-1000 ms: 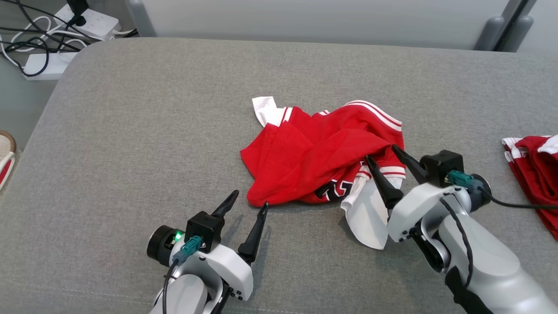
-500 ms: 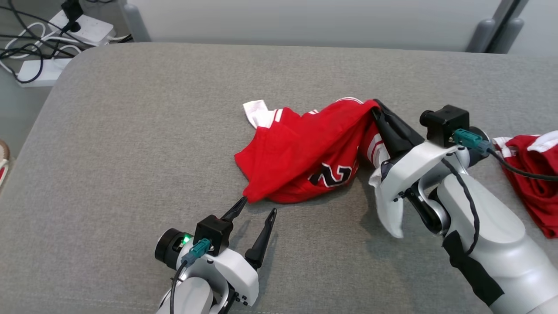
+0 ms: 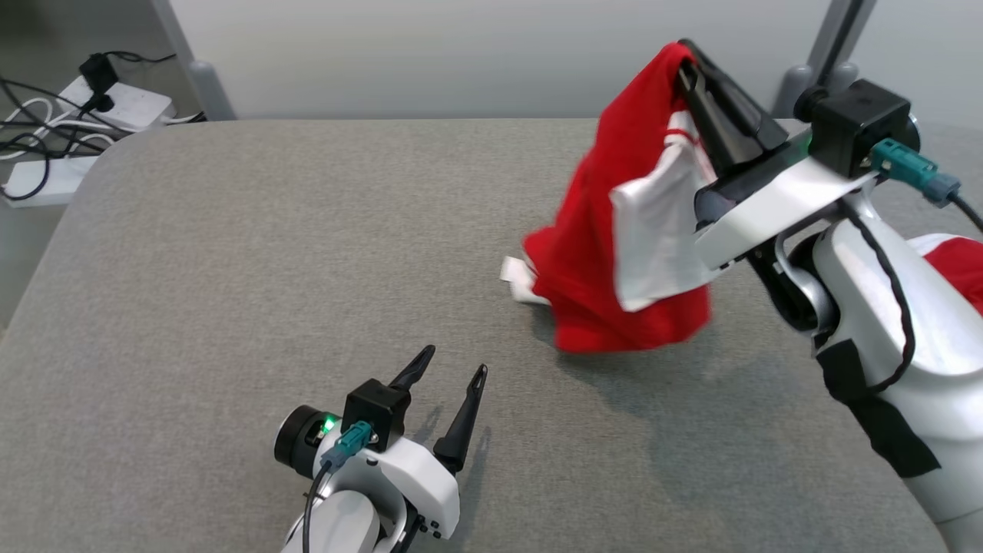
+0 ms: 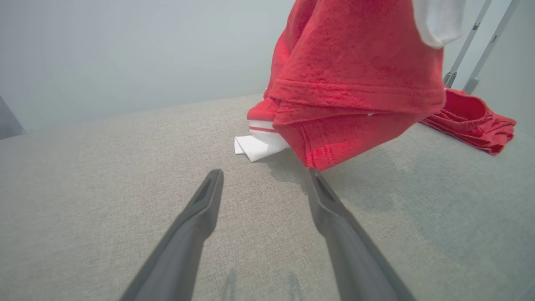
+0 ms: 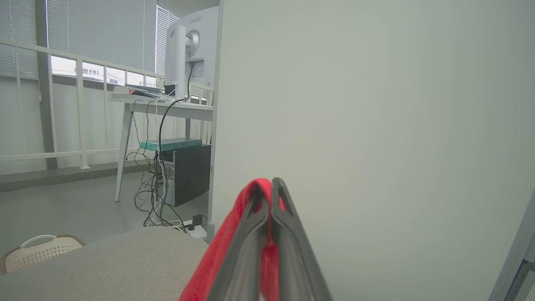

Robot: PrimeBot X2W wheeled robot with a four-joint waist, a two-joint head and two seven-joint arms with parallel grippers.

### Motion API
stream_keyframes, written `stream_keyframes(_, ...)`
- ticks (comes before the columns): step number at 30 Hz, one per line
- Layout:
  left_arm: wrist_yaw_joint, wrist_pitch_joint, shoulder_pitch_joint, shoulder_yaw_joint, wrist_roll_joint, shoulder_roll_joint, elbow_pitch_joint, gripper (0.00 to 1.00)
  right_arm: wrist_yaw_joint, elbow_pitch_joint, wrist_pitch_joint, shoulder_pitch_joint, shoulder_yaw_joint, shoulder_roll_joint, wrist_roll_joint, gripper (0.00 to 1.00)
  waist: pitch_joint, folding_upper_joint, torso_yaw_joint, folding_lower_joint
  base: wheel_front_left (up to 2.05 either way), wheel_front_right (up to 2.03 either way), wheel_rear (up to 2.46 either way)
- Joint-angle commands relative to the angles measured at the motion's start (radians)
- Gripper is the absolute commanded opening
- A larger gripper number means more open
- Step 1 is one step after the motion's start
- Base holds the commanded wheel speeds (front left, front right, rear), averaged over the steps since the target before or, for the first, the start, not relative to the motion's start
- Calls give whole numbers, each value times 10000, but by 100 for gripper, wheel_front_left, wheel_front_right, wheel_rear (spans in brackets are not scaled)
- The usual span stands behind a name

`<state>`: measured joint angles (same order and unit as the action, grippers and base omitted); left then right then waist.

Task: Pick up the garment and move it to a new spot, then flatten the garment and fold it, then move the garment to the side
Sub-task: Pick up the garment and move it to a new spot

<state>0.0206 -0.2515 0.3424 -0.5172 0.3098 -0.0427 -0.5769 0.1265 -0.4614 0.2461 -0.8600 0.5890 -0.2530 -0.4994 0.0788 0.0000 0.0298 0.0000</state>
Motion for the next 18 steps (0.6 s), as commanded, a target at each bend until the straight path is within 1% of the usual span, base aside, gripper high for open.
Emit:
stream_keyframes(1, -75, -103, 41, 271, 96, -76, 299, 100, 42, 275, -61, -344, -3, 96, 49, 0, 52, 0, 245, 0, 0, 0, 0)
stream_keyframes(4, -102, -103, 17, 137, 173, -76, 372, 100, 42, -117, -257, -876, -22, 15, 211, 0, 210, 0, 756, 0, 0, 0, 0)
stream_keyframes(6, -108, -103, 5, -4, 261, -76, 393, 100, 42, -939, -505, -1291, 19, 23, 353, 0, 352, 0, 1188, 0, 0, 0, 0)
stream_keyframes(8, -95, -103, 7, -215, 378, -76, 411, 100, 42, -2102, -745, -1655, 76, 81, 437, 0, 508, 0, 1683, 0, 0, 0, 0)
stream_keyframes(9, -106, -103, 10, -329, 441, -76, 419, 100, 42, -2773, -921, -1782, 121, 96, 460, 11, 578, 0, 1934, 0, 0, 0, 0)
stream_keyframes(11, -133, -103, 7, -559, 574, -76, 428, 100, 42, -4112, -1306, -1922, 9, 172, 311, 100, 688, 0, 2411, 0, 0, 0, 0)
stream_keyframes(13, -159, -103, 23, -761, 679, -76, 425, 100, 42, -5169, -1453, -2037, -97, 138, 301, 100, 761, 0, 2794, 0, 0, 0, 0)
stream_keyframes(15, -201, -103, 47, -878, 761, -76, 433, 100, 42, -5774, -1212, -2043, -192, 127, 242, 100, 799, 0, 2993, 0, 0, 0, 0)
stream_keyframes(18, -307, -103, 33, -823, 789, -76, 428, 100, 42, -6253, -782, -1921, -170, 85, 107, 100, 790, 0, 2855, 0, 0, 0, 0)
